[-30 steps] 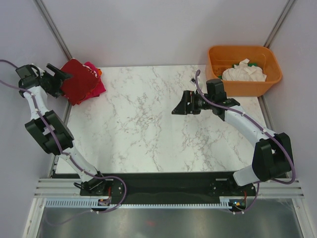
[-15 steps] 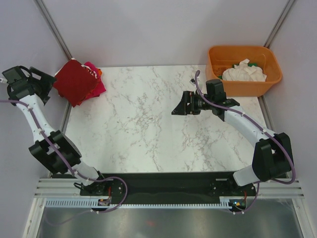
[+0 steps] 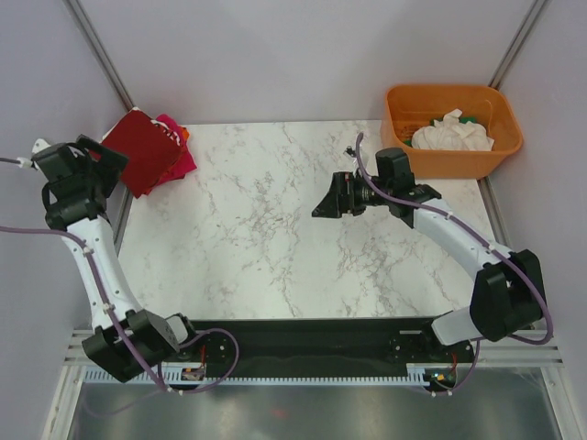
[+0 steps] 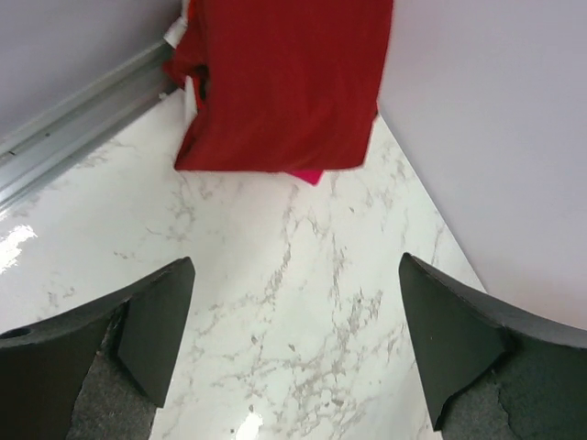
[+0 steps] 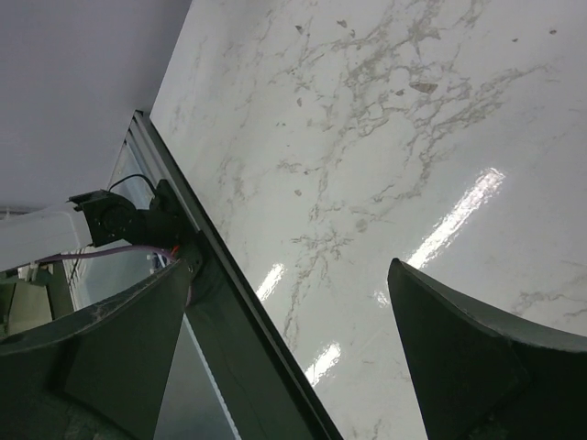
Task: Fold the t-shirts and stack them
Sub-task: Neatly place the folded tshirt to the corner
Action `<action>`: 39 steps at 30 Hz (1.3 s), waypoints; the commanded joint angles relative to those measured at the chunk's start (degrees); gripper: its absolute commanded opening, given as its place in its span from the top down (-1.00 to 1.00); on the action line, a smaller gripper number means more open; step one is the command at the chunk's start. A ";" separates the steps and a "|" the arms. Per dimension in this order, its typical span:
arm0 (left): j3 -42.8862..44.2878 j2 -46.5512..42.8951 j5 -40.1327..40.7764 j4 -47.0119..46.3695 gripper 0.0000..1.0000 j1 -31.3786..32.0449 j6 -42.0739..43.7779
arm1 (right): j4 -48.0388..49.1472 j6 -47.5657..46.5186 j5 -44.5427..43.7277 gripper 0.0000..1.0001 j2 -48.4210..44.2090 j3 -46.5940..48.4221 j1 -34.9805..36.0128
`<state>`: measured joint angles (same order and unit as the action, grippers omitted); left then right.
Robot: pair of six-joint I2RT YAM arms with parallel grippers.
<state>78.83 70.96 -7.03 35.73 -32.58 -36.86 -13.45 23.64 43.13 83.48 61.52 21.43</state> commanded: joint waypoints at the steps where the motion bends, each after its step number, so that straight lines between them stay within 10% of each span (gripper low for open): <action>1: -4.81 -5.30 1.14 -1.71 -0.99 3.65 -1.55 | 3.78 -1.58 2.48 -0.96 -4.90 1.94 3.95; 4: -10.61 -9.33 -10.98 -9.17 -1.00 9.88 4.24 | 3.70 -1.14 -0.84 -0.96 -8.59 2.29 6.86; 18: -35.16 -28.33 -2.65 -7.52 -0.99 50.84 10.76 | -7.02 0.00 -25.19 -0.96 -29.86 1.24 12.93; 39: -34.62 -30.61 -0.88 -2.50 -1.00 53.41 13.04 | -15.29 1.24 -37.60 -0.96 -43.84 -4.12 12.85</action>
<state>42.72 40.86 -8.60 33.50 20.51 -26.24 -27.97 24.27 7.55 39.72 58.19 34.28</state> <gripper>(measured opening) 0.995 0.979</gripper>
